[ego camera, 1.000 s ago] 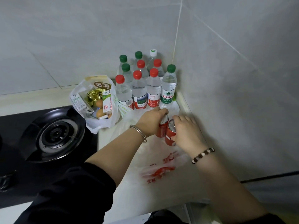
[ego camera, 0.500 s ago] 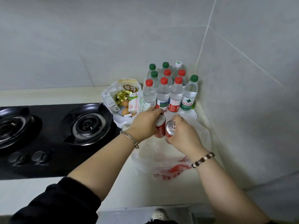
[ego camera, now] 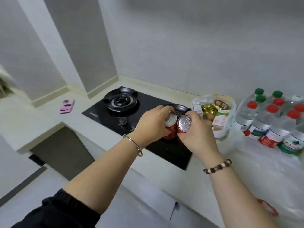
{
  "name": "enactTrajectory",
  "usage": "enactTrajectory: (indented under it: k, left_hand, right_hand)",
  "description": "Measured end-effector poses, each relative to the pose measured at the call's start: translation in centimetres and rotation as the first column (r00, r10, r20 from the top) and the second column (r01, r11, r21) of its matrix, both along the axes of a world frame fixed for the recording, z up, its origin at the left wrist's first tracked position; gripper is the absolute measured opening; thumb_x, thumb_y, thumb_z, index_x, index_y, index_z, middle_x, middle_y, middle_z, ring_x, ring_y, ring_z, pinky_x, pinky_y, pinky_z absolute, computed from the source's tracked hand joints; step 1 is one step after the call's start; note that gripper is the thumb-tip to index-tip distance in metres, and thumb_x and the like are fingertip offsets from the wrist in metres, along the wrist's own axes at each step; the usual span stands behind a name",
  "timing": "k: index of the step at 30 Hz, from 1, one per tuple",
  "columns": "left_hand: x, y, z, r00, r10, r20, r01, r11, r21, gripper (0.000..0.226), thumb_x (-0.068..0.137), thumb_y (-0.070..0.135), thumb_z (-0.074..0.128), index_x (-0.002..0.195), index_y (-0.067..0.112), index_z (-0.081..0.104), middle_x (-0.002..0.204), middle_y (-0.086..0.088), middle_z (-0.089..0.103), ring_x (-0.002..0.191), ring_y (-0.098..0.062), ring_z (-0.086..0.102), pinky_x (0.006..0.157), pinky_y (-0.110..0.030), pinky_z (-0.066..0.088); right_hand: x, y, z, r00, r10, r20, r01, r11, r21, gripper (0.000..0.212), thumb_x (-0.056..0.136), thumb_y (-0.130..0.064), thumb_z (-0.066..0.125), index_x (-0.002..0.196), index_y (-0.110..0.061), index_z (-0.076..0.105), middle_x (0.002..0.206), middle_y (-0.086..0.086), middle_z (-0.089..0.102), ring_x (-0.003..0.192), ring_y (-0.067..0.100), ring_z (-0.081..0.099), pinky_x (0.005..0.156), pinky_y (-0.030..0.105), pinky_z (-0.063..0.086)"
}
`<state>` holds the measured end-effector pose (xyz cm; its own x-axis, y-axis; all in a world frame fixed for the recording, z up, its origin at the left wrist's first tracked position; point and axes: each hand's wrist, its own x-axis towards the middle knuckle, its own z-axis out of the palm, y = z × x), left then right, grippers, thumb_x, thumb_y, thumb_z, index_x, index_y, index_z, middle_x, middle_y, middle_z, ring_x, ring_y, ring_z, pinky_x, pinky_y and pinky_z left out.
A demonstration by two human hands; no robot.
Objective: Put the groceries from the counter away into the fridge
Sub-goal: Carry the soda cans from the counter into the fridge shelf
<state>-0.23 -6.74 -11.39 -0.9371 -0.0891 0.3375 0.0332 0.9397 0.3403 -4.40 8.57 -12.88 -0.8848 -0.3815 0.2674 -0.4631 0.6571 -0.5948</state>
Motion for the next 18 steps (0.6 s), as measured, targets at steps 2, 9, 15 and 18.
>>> enactTrajectory:
  k: [2,9,15,18]
  left_hand:
    - [2.9,-2.6,0.2,0.992,0.123,0.005,-0.123,0.992,0.005,0.06,0.066,0.025,0.076,0.122,0.025,0.053,0.105,0.006,0.059,0.09,-0.016,0.058,0.076,-0.032,0.051]
    - [14.6,-7.8,0.1,0.845,0.534,-0.005,-0.531,0.842,0.095,0.066,0.065,0.03,0.08,0.126,0.027,0.052,0.113,0.006,0.06,0.099,-0.015,0.056,0.083,-0.027,0.047]
    - [26.5,-7.2,-1.5,0.564,0.826,-0.006,-0.818,0.56,0.13,0.063,0.065,0.024,0.079,0.124,0.026,0.055,0.112,0.005,0.061,0.096,-0.015,0.057,0.076,-0.023,0.043]
    - [32.0,-5.2,-2.7,0.356,0.934,-0.017,-0.904,0.349,0.247,0.061,0.064,0.019,0.075,0.122,0.027,0.058,0.113,0.007,0.062,0.101,-0.014,0.057,0.083,-0.025,0.045]
  right_hand:
    - [1.1,-3.1,0.3,0.994,0.111,0.016,-0.11,0.994,-0.027,0.059,0.071,-0.02,0.077,0.122,-0.02,0.046,0.115,0.001,0.059,0.102,0.023,0.059,0.077,0.028,0.047]
    - [7.1,-12.1,0.6,0.858,0.513,0.035,-0.513,0.858,-0.009,0.048,0.069,-0.021,0.072,0.109,-0.027,0.047,0.104,-0.006,0.057,0.087,0.021,0.058,0.072,0.035,0.05]
    - [15.7,-16.6,-0.7,0.578,0.815,0.044,-0.816,0.578,0.023,0.054,0.069,-0.021,0.074,0.116,-0.024,0.047,0.107,-0.003,0.057,0.087,0.022,0.058,0.072,0.036,0.052]
    - [20.5,-17.8,-1.8,0.405,0.913,0.039,-0.914,0.405,0.019,0.043,0.071,-0.026,0.069,0.109,-0.023,0.05,0.103,-0.005,0.058,0.086,0.024,0.058,0.071,0.036,0.049]
